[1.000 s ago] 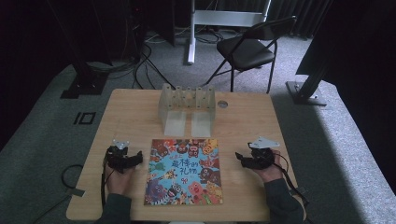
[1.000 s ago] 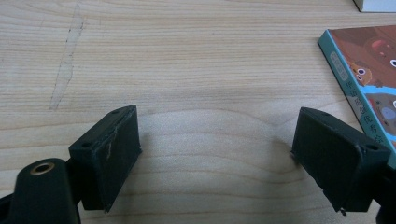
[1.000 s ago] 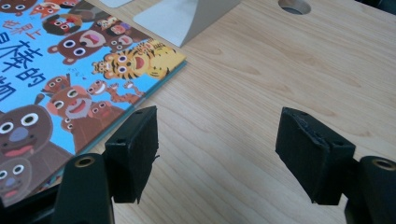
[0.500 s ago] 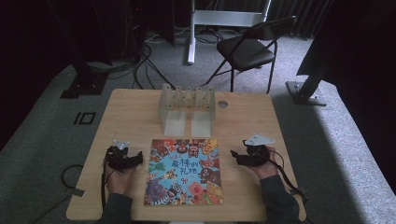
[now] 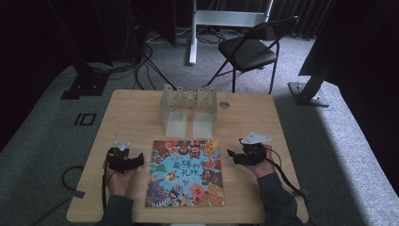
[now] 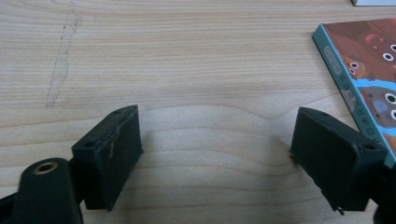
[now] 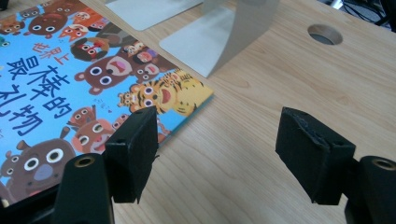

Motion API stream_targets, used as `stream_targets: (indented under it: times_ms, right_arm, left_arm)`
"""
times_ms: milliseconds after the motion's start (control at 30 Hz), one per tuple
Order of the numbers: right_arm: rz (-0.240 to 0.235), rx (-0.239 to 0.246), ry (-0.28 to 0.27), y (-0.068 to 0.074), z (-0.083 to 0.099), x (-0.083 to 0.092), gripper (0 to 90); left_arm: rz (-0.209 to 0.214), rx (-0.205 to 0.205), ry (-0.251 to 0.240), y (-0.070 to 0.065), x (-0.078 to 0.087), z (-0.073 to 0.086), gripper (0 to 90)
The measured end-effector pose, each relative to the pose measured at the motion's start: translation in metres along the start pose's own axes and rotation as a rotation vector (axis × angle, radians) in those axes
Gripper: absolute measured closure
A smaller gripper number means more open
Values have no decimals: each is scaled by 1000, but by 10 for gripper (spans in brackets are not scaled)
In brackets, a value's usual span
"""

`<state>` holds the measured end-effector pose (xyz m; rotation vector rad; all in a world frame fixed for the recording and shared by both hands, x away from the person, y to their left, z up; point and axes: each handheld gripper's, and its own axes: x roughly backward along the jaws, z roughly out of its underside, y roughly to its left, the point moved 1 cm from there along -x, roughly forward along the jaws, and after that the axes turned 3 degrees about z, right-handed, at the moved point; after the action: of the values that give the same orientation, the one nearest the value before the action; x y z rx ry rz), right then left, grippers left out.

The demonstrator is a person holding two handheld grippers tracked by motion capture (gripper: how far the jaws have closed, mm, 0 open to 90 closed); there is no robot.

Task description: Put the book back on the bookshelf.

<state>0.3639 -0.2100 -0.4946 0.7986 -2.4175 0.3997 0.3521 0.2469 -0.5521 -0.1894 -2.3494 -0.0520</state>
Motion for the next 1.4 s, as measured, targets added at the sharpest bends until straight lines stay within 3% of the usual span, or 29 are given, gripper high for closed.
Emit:
stream_targets:
  times_ms: [400,800,1000,1267,1300,1400]
  right_arm:
    - [-30,34,-13,9,-13,-6,288]
    - [-53,62,-10,22,-27,-20,280]
    - [-46,75,7,24,-30,-31,262]
    - [-70,71,38,24,-34,-49,212]
    - [-75,72,41,24,-34,-51,208]
    - [-94,67,39,21,-39,-57,193]
  left_arm:
    - [15,-13,16,1,3,-1,239]
    - [26,-25,19,2,4,-1,242]
    - [45,-58,8,-1,5,0,329]
    - [99,-85,-27,-8,12,-1,290]
    - [128,-84,-51,-11,14,-2,290]
    - [166,-87,-72,-17,18,-3,262]
